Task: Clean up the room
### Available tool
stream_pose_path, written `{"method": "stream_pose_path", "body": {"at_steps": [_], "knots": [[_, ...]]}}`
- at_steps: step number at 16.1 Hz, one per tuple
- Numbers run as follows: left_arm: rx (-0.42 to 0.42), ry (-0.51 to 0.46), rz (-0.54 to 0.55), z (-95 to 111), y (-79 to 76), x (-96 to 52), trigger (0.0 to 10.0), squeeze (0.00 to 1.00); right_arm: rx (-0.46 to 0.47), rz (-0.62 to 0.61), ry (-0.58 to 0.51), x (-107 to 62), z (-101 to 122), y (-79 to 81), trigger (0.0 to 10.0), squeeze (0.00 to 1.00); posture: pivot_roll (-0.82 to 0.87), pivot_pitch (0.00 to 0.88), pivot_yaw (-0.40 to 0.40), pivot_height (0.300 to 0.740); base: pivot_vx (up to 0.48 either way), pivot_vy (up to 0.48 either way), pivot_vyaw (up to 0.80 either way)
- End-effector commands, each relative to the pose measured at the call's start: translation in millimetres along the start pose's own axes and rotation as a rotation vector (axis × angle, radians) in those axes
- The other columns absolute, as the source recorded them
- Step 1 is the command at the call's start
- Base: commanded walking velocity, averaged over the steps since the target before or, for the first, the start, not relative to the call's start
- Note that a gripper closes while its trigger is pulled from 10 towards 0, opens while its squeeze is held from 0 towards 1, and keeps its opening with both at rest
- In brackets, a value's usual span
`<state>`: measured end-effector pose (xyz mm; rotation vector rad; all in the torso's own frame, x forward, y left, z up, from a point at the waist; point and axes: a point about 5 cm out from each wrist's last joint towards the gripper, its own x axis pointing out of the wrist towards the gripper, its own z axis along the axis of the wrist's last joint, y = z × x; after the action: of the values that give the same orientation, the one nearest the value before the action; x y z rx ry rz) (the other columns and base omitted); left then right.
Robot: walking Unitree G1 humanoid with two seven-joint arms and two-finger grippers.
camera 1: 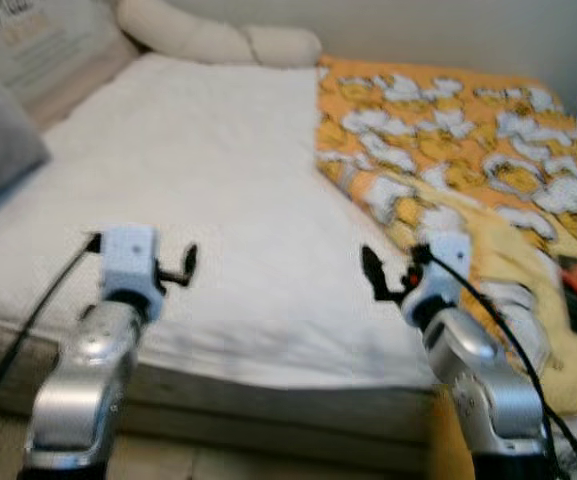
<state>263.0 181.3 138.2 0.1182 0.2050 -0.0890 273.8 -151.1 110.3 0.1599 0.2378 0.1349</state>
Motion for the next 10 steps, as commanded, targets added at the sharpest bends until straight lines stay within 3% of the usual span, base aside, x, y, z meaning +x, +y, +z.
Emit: {"method": "stream_pose_path", "body": {"at_steps": [1, 10], "knots": [[0.006, 0.001, 0.01, 2.6, 3.8, -0.2, 10.0, 0.81, 0.003, 0.006, -0.003, 0.6, 1.6, 0.7, 10.0, 0.0, -0.1, 0.0, -0.028, 0.74, 0.0, -0.412, 0.0], [0.031, -0.001, 0.012, 2.7, 3.2, 0.2, 10.0, 0.85, -0.019, 0.003, -0.004, 1.7, -0.3, -0.2, 10.0, 0.0, -0.1, 0.0, -0.023, 0.74, 0.0, -0.328, 0.0]]}}
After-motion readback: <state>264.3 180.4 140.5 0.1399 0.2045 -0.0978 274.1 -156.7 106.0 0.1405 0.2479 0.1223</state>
